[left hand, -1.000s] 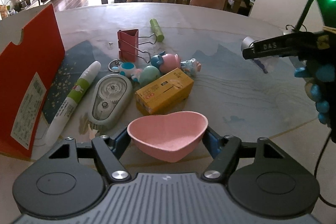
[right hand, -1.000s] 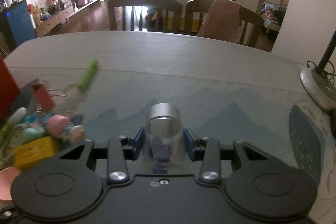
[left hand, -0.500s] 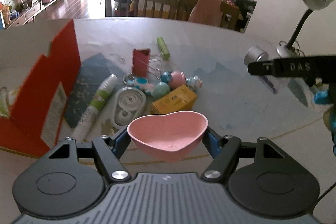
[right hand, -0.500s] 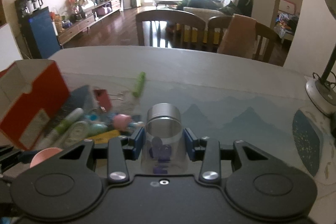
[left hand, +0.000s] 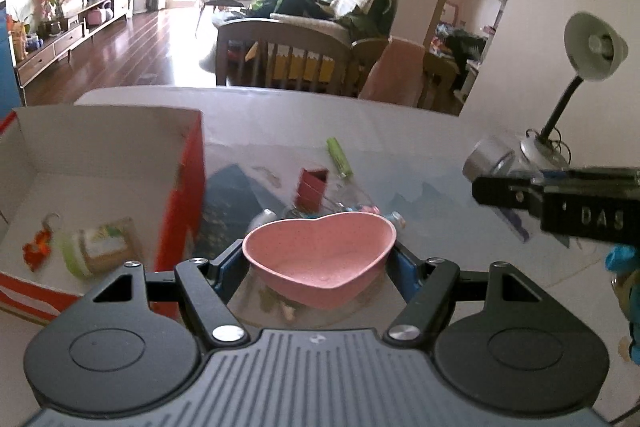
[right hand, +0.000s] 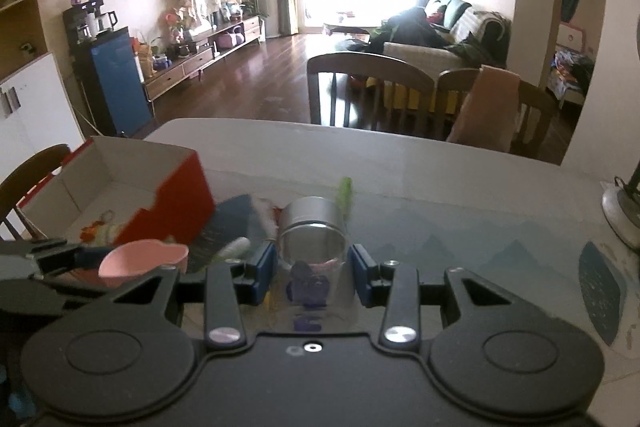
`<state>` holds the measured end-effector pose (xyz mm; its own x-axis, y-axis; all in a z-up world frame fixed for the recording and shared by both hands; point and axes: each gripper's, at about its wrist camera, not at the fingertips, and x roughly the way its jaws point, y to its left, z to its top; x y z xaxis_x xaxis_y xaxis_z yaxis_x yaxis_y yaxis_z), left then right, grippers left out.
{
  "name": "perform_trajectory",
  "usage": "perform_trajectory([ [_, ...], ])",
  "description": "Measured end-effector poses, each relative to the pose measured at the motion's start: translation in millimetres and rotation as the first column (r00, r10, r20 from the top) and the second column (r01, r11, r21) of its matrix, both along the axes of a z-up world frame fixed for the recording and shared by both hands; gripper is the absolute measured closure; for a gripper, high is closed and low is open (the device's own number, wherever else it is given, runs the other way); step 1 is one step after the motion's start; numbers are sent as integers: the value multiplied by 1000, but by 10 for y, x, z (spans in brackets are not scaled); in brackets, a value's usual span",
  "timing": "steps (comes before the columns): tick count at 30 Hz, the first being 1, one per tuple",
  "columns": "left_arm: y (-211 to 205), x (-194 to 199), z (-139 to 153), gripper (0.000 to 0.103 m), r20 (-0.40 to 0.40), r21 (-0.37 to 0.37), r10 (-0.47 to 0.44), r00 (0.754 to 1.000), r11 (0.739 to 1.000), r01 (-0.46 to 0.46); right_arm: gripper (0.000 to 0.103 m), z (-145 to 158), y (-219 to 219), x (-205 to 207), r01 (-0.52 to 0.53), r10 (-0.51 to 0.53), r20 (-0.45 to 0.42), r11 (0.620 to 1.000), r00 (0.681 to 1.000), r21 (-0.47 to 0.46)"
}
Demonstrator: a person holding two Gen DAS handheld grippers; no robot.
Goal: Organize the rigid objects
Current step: 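Carry the glass jar in right tool and pink dish in left tool into the box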
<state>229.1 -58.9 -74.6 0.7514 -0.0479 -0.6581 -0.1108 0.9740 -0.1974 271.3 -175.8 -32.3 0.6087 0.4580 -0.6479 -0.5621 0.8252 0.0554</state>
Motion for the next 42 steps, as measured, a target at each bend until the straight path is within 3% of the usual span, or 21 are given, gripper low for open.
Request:
perform_trajectory([
  [13,900,-141,279,29,26,-16,42,999,999,-41,63,172,824,-246,-74,74,12,997,997,13],
  [27,1815,-223,290,29,16,7,87,996,996,-87,63,139,1698,-397,-118,118,15,993,993,5],
  [42,2571,22,8,29,-64,70,106,992,992,-101,63,-367,2398,-228,-102,98,-56,991,994,-82],
])
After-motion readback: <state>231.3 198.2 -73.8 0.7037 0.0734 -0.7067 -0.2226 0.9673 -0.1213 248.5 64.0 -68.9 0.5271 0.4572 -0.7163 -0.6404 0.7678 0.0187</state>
